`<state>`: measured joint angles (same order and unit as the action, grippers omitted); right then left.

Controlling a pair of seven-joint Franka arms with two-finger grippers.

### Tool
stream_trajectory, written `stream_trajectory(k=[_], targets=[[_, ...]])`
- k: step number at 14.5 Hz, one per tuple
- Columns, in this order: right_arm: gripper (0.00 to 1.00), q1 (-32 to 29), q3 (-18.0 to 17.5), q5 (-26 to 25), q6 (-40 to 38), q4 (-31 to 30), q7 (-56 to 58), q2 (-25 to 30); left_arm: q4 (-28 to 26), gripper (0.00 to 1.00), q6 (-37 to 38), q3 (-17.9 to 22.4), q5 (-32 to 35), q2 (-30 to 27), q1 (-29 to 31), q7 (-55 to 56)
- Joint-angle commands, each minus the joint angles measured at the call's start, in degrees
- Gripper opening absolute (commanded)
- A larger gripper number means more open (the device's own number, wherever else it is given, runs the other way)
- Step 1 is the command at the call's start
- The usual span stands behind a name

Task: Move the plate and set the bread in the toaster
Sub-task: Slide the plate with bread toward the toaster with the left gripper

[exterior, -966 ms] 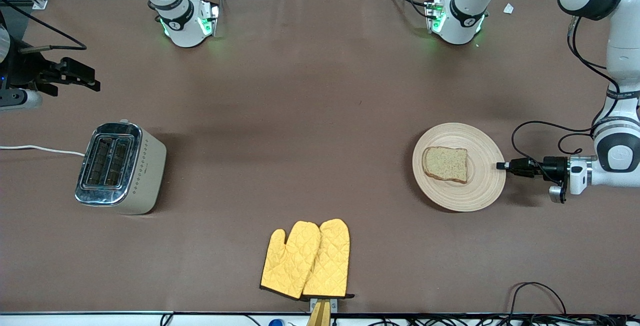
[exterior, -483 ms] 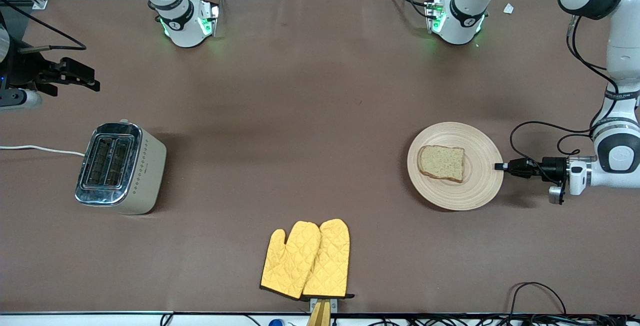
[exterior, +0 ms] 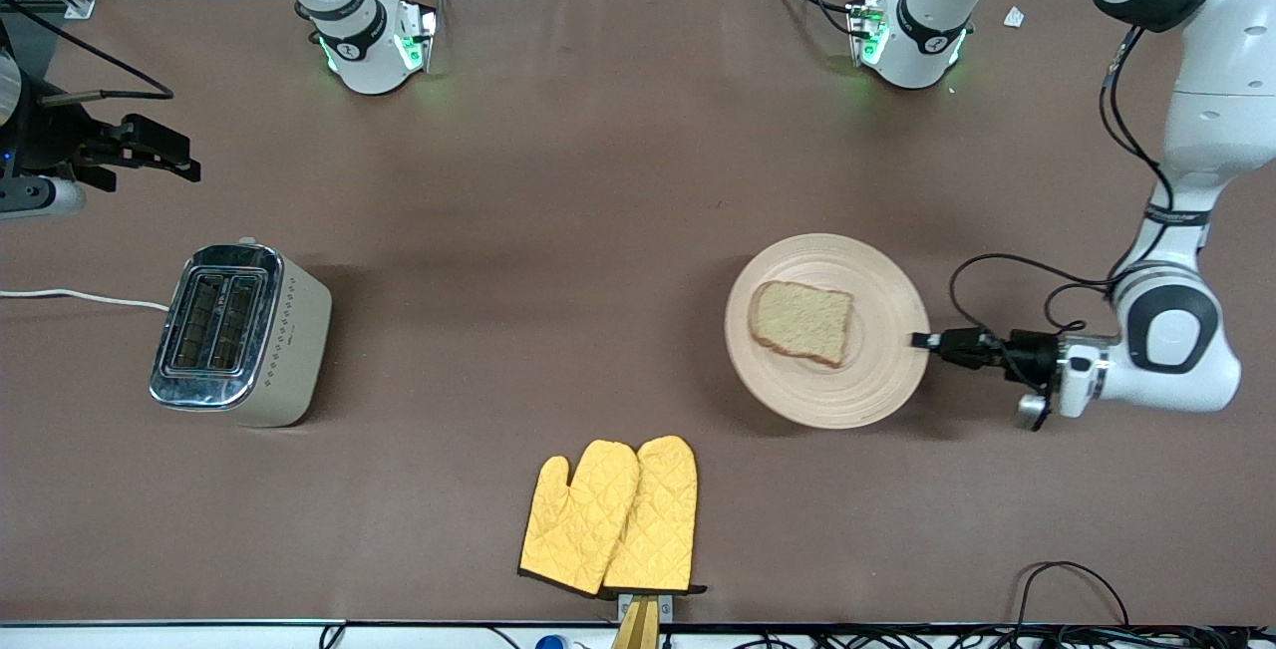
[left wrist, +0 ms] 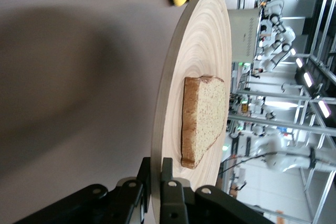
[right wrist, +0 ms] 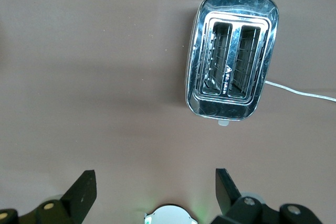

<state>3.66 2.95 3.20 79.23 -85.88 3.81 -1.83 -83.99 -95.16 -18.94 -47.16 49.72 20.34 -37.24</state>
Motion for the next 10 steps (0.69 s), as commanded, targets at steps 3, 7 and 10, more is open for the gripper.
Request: stream_trajectory(k=[3, 7, 10], targets=[[1.00, 0.74, -0.14, 0.75, 0.04, 0.18, -0.74, 0.77, 0.41, 0.00, -15.36, -0.05, -14.78, -0.07, -18.62, 6.64], [1.00, 0.47, 0.12, 0.75, -0.04, 0.10, -0.56, 0.77, 1.55, 0.00, -29.88, -0.05, -21.37, 2.39, -32.96, 8.15], [1.00, 0.21, 0.39, 0.75, -0.57, 0.01, -0.21, 0.77, 2.86, 0.00, -36.66, -0.05, -27.52, 4.41, -40.45, 8.14]])
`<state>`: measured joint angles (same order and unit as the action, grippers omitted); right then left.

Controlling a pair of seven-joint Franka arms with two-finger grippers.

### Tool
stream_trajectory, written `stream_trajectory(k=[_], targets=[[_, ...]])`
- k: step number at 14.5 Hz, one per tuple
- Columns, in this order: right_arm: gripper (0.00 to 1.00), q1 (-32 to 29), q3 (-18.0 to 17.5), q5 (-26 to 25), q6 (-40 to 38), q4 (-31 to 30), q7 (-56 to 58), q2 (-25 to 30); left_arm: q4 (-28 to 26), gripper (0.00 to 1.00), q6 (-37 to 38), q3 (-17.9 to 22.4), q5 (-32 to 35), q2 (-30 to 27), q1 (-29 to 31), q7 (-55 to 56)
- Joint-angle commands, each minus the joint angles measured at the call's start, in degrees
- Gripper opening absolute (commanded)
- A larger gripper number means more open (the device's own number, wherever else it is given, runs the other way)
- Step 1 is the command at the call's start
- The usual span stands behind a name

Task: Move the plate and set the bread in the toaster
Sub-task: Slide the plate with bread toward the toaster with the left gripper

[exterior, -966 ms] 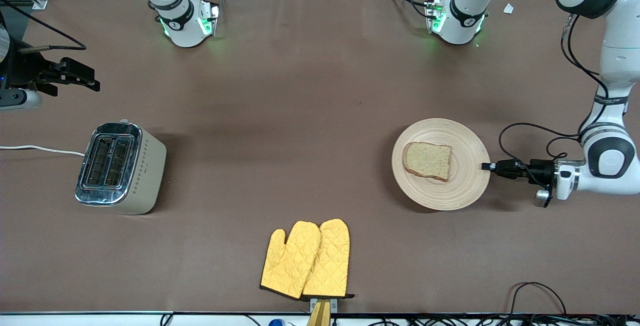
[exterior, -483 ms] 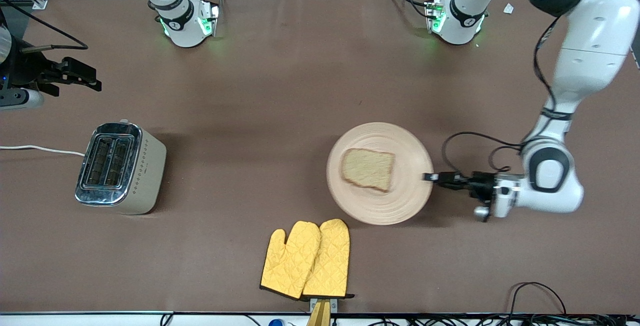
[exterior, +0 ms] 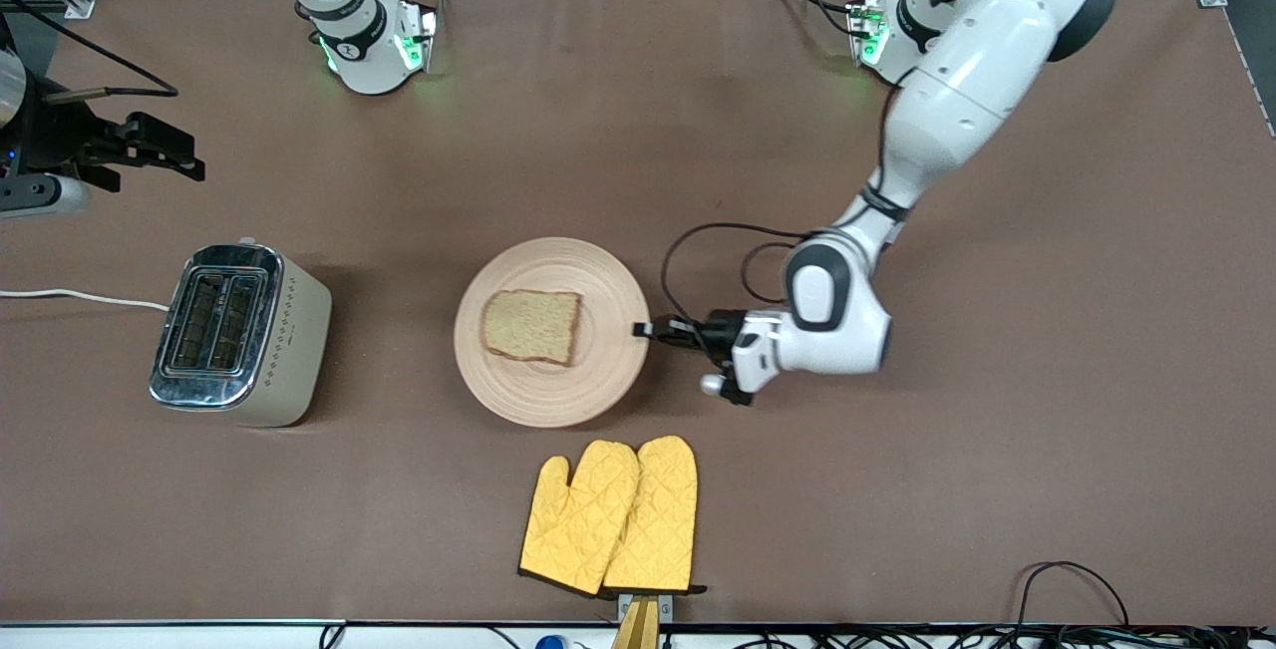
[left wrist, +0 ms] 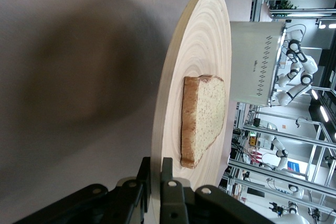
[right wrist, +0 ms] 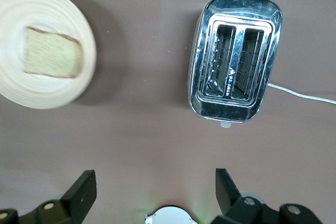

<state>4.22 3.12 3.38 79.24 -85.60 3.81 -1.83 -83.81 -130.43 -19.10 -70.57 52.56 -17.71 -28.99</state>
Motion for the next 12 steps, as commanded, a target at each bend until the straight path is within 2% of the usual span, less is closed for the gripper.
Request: stream_trajectory(k=[1, 4, 6, 7, 8, 9, 10, 12], targets=[[1.00, -0.35, 0.22, 0.57, -0.57, -0.36, -0.21, 0.77, 3.65, 0.00, -3.24, 0.11, -6.22, 2.62, -4.59, -0.10], [1.00, -0.26, 0.22, 0.49, -0.66, -0.62, -0.30, 0.95, 6.46, 0.00, -8.24, 0.11, -8.26, 6.14, -8.82, -0.80], [1.00, -0.35, 0.22, 0.49, -0.66, -0.71, -0.39, 0.86, 7.26, 0.04, -10.54, 0.29, -9.84, 7.20, -10.94, -0.80], [1.00, -0.35, 0.13, 0.49, -0.84, -1.06, -0.65, 1.12, 7.26, 0.21, -10.81, 0.38, -9.85, 7.20, -11.12, -0.28], [1.00, -0.35, 0.13, 0.57, -0.84, -1.06, -0.74, 1.12, 7.17, 0.66, -10.90, 0.46, -9.85, 6.94, -11.12, 0.07], [1.00, -0.35, 0.13, 0.57, -0.66, -1.06, -0.74, 1.04, 7.08, 0.96, -10.99, 0.46, -10.02, 6.50, -11.03, 0.51], [1.00, -0.35, 0.13, 0.57, -0.49, -1.06, -0.74, 0.86, 7.08, 1.00, -10.99, 0.46, -9.76, 6.41, -10.42, 2.43], [1.00, 0.17, -0.13, 0.57, -0.31, -0.89, -0.74, 0.95, 6.91, 1.00, -10.81, 0.81, -8.97, 4.75, -8.85, 4.99]])
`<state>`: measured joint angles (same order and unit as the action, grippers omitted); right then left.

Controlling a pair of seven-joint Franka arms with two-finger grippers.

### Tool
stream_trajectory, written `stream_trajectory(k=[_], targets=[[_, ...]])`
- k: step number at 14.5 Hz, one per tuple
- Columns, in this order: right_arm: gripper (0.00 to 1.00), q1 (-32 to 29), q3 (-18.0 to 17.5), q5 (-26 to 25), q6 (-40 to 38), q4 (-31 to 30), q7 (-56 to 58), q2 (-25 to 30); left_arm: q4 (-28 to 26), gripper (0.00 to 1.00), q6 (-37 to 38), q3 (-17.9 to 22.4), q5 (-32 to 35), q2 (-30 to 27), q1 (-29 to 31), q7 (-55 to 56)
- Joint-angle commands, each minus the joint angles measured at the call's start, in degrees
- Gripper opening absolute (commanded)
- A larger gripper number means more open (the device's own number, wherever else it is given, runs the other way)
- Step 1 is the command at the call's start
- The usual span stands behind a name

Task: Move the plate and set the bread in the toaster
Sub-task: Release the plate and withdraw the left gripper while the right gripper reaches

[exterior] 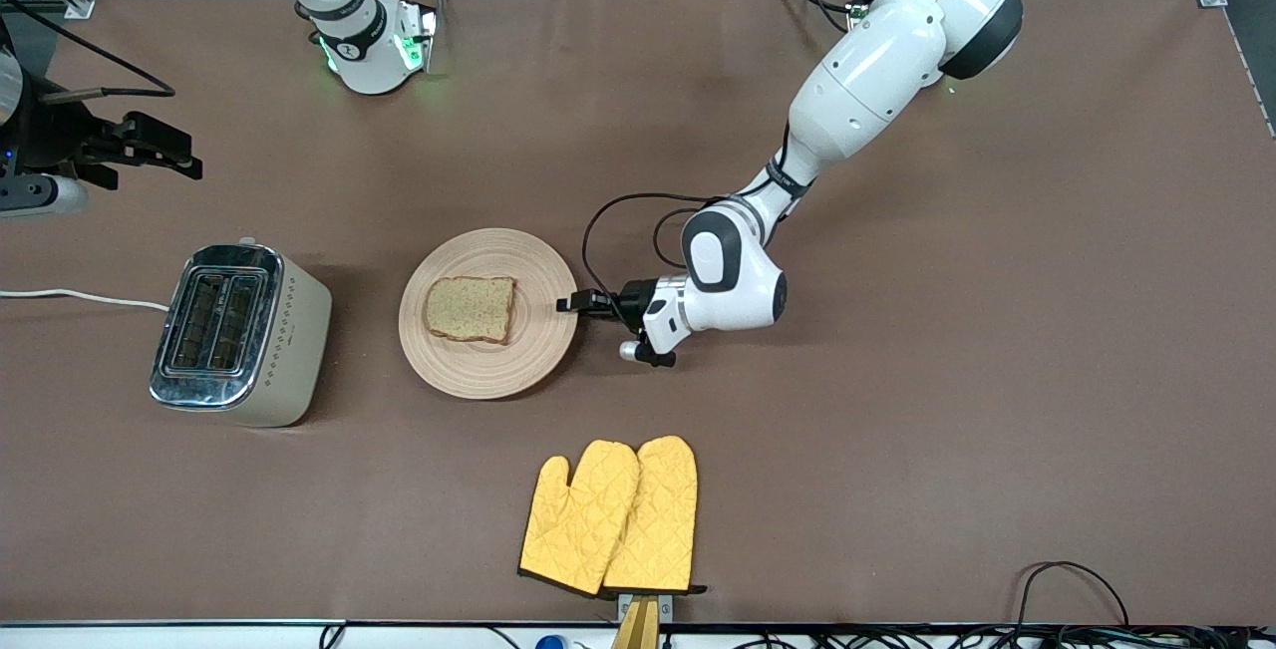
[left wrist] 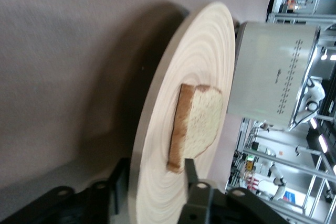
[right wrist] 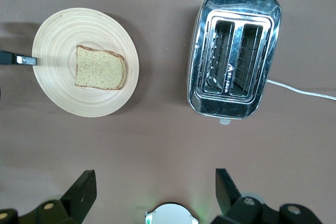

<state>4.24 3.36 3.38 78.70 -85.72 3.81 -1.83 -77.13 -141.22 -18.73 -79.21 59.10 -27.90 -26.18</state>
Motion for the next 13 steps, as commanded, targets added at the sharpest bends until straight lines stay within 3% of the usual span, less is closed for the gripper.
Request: stream_trajectory(k=[1, 3, 7, 9, 13], targets=[[1.00, 0.51, -0.46, 0.57, 0.22, -0.68, -0.74, 0.95, -0.64, 1.00, 0.50, 0.54, -0.25, -2.66, 3.36, 2.10], [1.00, 0.68, -0.54, 0.57, 0.22, -0.85, -0.83, 0.95, -2.93, 1.00, 5.49, 0.63, 3.50, -5.21, 8.28, 2.45], [1.00, 2.00, -0.63, 1.01, 2.24, -1.81, -3.09, 0.78, -3.02, 1.00, 17.78, 0.19, 22.22, -7.85, 19.79, 8.95], [1.00, 4.02, -0.63, 1.01, 6.70, -5.75, -5.21, 0.69, -2.93, 1.00, 26.39, 0.01, 27.67, -9.69, 25.42, 9.22], [1.00, 5.34, -0.63, 1.53, 15.57, -12.78, -5.48, 0.43, -2.67, 1.00, 36.17, 0.01, 40.58, -14.87, 34.74, 9.13]])
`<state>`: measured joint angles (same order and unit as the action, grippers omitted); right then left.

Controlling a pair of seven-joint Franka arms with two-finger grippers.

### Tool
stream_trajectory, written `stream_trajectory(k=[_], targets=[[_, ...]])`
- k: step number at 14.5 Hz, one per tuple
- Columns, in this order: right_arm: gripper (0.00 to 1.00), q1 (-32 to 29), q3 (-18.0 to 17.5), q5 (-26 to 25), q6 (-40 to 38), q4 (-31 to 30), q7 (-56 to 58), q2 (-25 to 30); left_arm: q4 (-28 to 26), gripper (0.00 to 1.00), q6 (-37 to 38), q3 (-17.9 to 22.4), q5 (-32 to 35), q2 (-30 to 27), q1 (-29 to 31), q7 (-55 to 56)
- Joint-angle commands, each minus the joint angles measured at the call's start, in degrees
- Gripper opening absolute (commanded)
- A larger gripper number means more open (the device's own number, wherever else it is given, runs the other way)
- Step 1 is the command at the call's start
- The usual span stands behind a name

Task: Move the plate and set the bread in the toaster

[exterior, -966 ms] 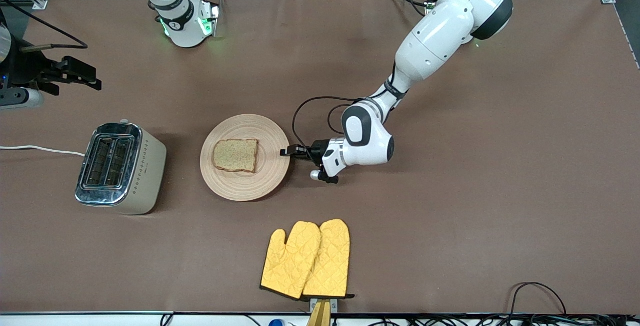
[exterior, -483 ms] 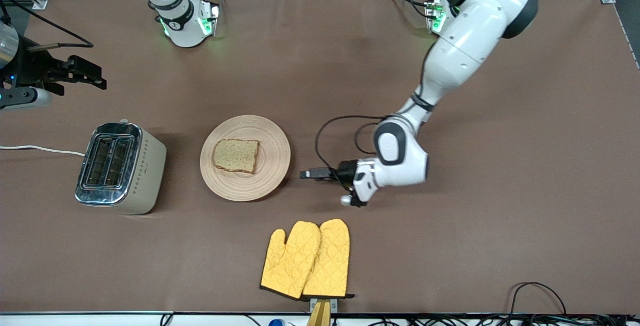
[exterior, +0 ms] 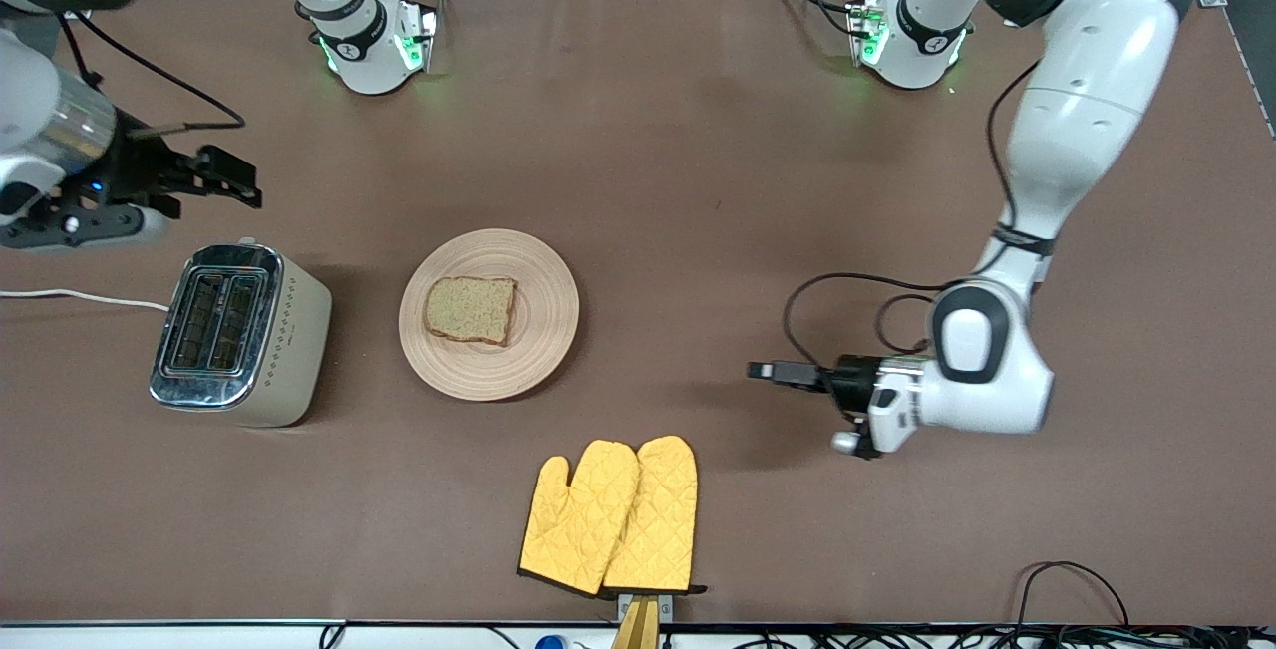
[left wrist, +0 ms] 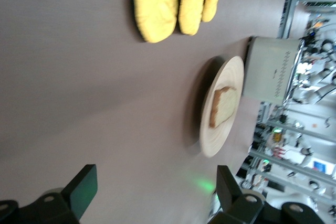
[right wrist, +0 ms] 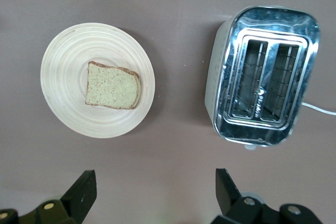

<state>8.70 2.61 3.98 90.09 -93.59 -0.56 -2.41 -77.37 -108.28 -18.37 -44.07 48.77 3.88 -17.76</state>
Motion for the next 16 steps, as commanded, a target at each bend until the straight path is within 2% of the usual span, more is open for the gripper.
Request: stream_trajectory(k=[1, 3, 4, 6, 7, 10, 14, 16], targets=[[1.00, 2.10, 0.11, 1.02, 7.96, -8.07, -1.19, 1.01, -2.35, 1.00, 4.90, -0.35, 7.66, -5.51, 4.89, 0.79], [1.00, 3.07, 0.11, 1.02, 14.30, -11.69, -1.11, -0.74, -2.35, 1.00, 8.77, -0.35, 13.36, -7.80, 8.59, 0.79], [1.00, 3.42, 0.11, 1.02, 16.06, -12.93, -1.11, -1.80, -2.44, 1.00, 9.48, -0.26, 18.35, -10.07, 9.56, 0.71], [1.00, 4.47, 0.11, 1.20, 21.85, -16.87, -1.19, -2.60, -2.44, 1.00, 10.10, -0.26, 28.72, -14.73, 10.01, 0.71], [1.00, 5.18, 0.11, 1.20, 25.19, -19.33, -1.19, -2.77, -2.26, 1.00, 11.41, -0.26, 31.29, -16.93, 10.01, 1.31], [1.00, 5.71, 0.03, 1.20, 32.24, -23.66, -3.38, -5.58, -2.44, 1.00, 18.78, -0.35, 36.66, -25.27, 9.57, 10.87], [1.00, 8.08, 0.03, 1.64, 40.31, -26.02, -5.32, -10.32, -3.75, 1.00, 20.82, -0.35, 39.40, -34.07, 9.83, 16.17], [1.00, 10.27, 0.11, 2.34, 44.79, -27.52, -7.43, -12.78, -6.47, 1.00, 18.20, -0.52, 41.94, -37.59, 9.74, 16.26]])
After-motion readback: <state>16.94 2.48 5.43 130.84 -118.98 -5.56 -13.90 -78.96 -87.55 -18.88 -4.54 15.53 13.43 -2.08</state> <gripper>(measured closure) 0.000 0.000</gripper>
